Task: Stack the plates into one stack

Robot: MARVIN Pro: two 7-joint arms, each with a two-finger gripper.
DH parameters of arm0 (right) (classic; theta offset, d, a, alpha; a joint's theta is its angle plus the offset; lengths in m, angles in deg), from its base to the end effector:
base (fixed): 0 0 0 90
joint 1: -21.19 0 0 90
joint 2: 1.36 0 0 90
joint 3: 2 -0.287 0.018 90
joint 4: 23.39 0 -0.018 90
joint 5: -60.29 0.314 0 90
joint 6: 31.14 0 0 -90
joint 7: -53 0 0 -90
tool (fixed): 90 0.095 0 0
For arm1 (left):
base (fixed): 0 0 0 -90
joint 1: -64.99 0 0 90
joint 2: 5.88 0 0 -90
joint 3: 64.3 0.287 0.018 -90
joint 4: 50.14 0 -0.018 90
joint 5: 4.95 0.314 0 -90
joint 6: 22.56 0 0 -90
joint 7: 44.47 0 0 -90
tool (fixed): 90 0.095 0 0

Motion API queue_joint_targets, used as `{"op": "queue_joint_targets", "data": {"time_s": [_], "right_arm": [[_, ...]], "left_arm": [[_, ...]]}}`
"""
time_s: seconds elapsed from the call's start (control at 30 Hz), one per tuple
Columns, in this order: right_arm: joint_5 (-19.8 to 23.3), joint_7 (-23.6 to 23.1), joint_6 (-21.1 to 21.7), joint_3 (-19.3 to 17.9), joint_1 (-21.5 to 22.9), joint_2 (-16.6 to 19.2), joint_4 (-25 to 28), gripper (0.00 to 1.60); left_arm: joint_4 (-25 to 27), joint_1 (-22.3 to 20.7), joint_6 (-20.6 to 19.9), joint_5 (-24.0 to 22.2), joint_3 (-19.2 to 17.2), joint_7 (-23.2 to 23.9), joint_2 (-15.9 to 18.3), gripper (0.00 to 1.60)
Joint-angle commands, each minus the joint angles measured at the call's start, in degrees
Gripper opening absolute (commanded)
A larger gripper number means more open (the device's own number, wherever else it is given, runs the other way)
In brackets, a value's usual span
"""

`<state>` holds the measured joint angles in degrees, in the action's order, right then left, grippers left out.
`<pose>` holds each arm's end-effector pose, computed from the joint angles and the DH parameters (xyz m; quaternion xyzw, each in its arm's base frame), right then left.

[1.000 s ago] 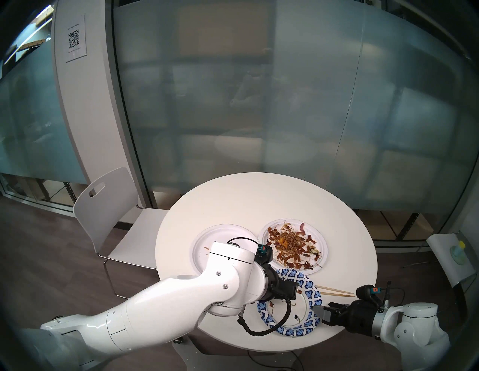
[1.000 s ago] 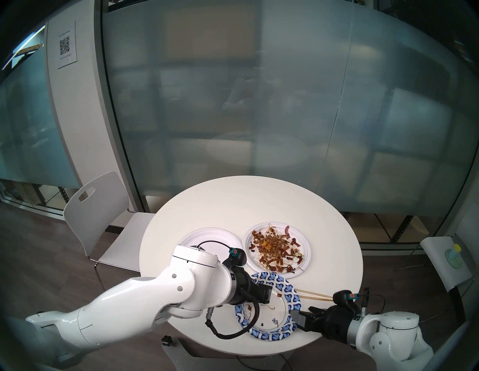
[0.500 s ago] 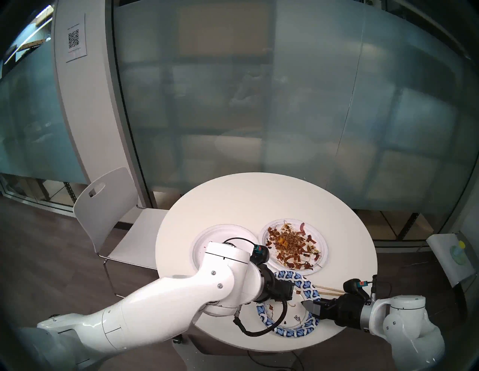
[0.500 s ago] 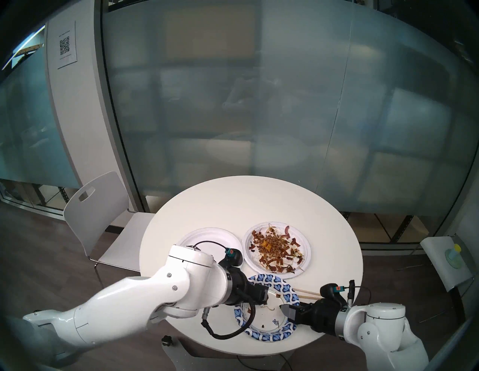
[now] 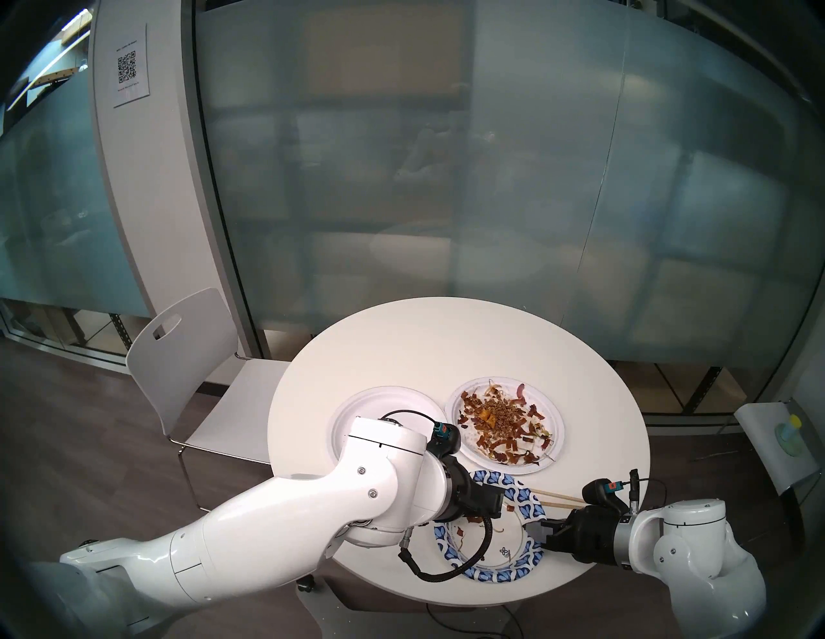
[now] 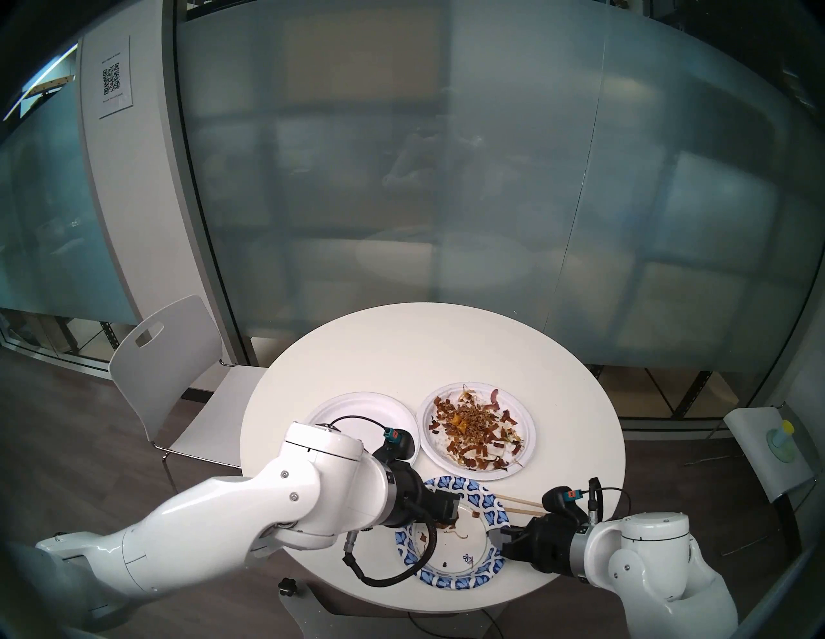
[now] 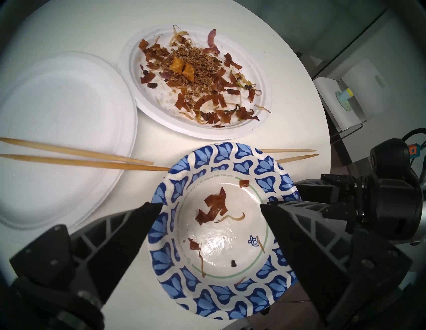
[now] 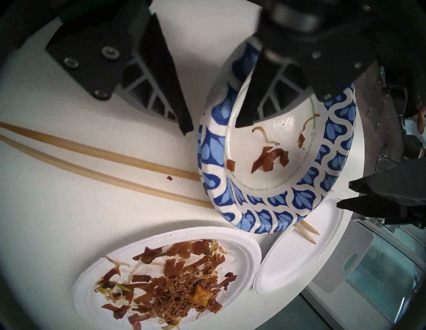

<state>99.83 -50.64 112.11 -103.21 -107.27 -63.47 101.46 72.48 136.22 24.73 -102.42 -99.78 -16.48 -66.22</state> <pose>0.2156 -0.0642 -0.3097 -0.9325 -0.0623 -0.2800 0.2192 0.2693 -0.1871 -0.2422 0.9333 -0.1686 0.2297 0.2184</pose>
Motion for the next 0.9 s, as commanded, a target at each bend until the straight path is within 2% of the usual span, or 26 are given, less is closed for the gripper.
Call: {"op": "queue_joint_targets", "data": {"time_s": [0.0,0.07,0.1,0.13,0.17,0.2,0.23,0.33,0.37,0.47,0.5,0.53,0.87], "right_arm": [[0.25,-0.57,0.10,0.23,0.79,0.42,0.84,1.28],[0.28,-0.69,0.24,0.32,0.90,0.52,0.79,1.25],[0.30,-0.70,0.31,0.35,0.96,0.52,0.79,1.09],[0.35,-0.75,0.44,0.39,1.06,0.57,0.77,1.05],[0.35,-0.77,0.50,0.42,1.14,0.57,0.76,0.90],[0.33,-0.86,0.65,0.49,1.28,0.69,0.70,0.88],[0.34,-0.89,0.72,0.55,1.41,0.72,0.64,0.72],[0.41,-1.03,1.05,0.68,1.93,0.88,0.49,0.49],[0.43,-1.08,1.12,0.69,2.03,0.91,0.45,0.35],[0.55,-1.24,1.55,0.71,2.49,1.18,0.31,0.23],[0.59,-1.25,1.72,0.68,2.64,1.24,0.30,0.04],[0.67,-1.22,1.75,0.59,2.83,1.31,0.37,0.00],[3.04,-1.71,1.75,-1.56,3.39,1.85,0.93,0.00]], "left_arm": [[1.48,-0.80,1.03,-0.69,-2.23,-1.11,0.44,1.60],[1.79,-1.02,1.41,-1.03,-3.11,-0.90,0.82,1.60],[1.89,-1.14,1.52,-1.17,-3.46,-0.88,0.98,1.60],[1.99,-1.19,1.92,-1.12,-3.98,-0.75,1.12,1.60],[2.05,-1.28,2.11,-1.39,-4.45,-0.75,1.23,1.60],[2.23,-1.36,2.43,-1.67,-5.12,-0.74,1.40,1.60],[2.30,-1.44,2.58,-2.01,-5.66,-0.78,1.58,1.60],[2.13,-1.41,3.53,-2.59,-7.50,-0.47,2.30,1.60],[2.04,-1.37,3.76,-2.72,-7.99,-0.39,2.52,1.60],[1.79,-1.15,4.19,-3.27,-9.41,0.02,3.50,1.60],[1.79,-1.08,4.18,-3.51,-9.78,0.22,3.83,1.60],[1.85,-0.96,4.30,-3.70,-10.11,0.27,4.13,1.60],[1.68,0.76,5.31,-4.78,-12.18,2.59,7.04,1.60]]}}
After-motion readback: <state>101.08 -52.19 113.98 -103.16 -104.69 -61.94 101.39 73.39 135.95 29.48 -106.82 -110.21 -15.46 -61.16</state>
